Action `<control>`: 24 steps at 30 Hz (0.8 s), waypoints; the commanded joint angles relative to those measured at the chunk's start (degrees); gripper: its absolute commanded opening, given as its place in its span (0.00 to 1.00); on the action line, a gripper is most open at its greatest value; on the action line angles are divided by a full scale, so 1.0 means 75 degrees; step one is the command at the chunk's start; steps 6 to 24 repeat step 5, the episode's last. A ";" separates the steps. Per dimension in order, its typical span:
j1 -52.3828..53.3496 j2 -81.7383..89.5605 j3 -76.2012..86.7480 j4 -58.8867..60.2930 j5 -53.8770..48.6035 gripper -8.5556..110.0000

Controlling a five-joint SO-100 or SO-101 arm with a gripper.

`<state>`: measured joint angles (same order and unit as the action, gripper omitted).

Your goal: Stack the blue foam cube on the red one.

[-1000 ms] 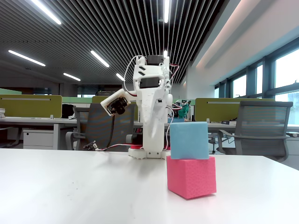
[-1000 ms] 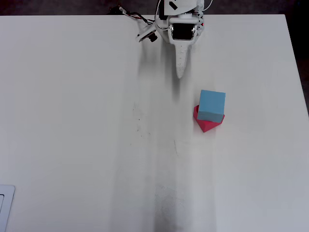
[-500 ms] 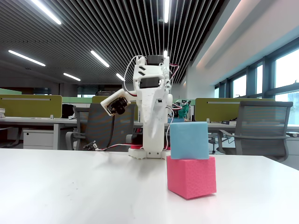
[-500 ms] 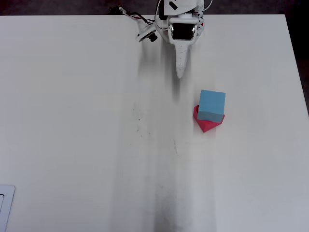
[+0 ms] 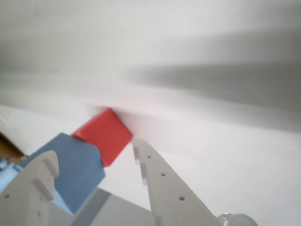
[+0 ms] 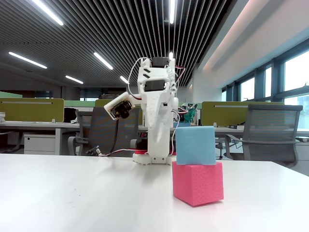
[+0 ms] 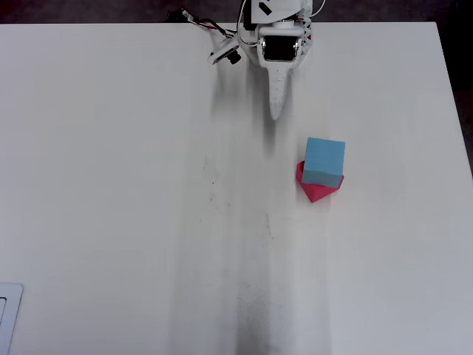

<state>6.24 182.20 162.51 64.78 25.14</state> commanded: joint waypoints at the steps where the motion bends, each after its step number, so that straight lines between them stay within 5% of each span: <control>1: 0.0000 0.0035 -0.0047 -0.0035 -0.0047 0.25; 24: 0.0000 0.0035 -0.0047 -0.0035 -0.0047 0.25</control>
